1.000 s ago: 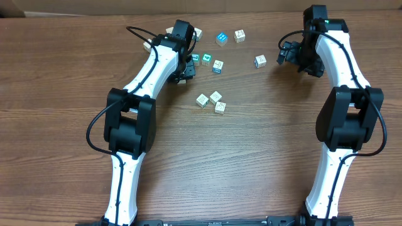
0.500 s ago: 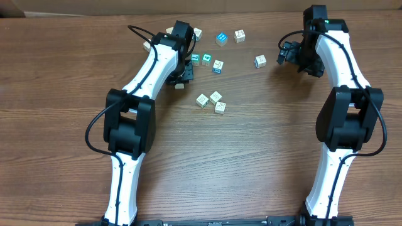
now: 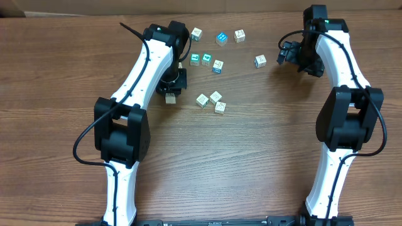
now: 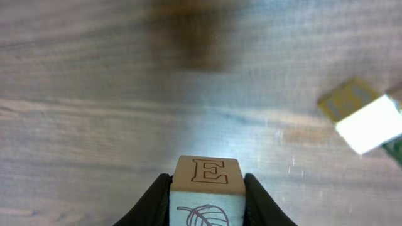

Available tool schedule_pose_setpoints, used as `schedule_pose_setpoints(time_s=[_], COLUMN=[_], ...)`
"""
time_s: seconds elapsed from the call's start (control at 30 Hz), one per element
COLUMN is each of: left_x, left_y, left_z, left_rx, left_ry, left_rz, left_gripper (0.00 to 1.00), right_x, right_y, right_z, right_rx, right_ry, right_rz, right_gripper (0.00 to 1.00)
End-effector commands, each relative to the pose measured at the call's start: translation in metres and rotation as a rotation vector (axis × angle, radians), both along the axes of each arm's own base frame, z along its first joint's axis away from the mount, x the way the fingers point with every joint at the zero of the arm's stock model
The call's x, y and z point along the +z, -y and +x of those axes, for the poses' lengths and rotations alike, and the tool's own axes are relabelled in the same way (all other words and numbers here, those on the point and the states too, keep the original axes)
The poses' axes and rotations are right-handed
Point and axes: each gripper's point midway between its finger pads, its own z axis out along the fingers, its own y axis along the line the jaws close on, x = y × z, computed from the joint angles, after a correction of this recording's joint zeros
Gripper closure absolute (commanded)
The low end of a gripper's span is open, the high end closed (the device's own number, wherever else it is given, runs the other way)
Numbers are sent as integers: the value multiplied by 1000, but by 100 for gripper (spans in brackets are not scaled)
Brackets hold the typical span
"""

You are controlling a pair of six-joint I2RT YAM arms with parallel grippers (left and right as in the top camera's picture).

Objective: Form a circle

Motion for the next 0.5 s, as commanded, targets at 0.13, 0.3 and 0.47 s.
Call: schedule_pose_setpoints(time_s=[0.13,0.3,0.47], left_x=[11,10,13], left_y=[10,6,2], left_z=[-24,-37,-50], left_rx=[-80,-89,-88], left_ry=[-80,-134,-188], left_rz=[-30,-16,1], left_gripper=[76,76,81], right_x=[19,19,19], right_y=[1,1,1], right_z=[7,7,7], right_rx=[-6,-6,-6], right_ry=[48,48,48], right_rz=[-4,-4,-4], right_gripper=[0,0,0])
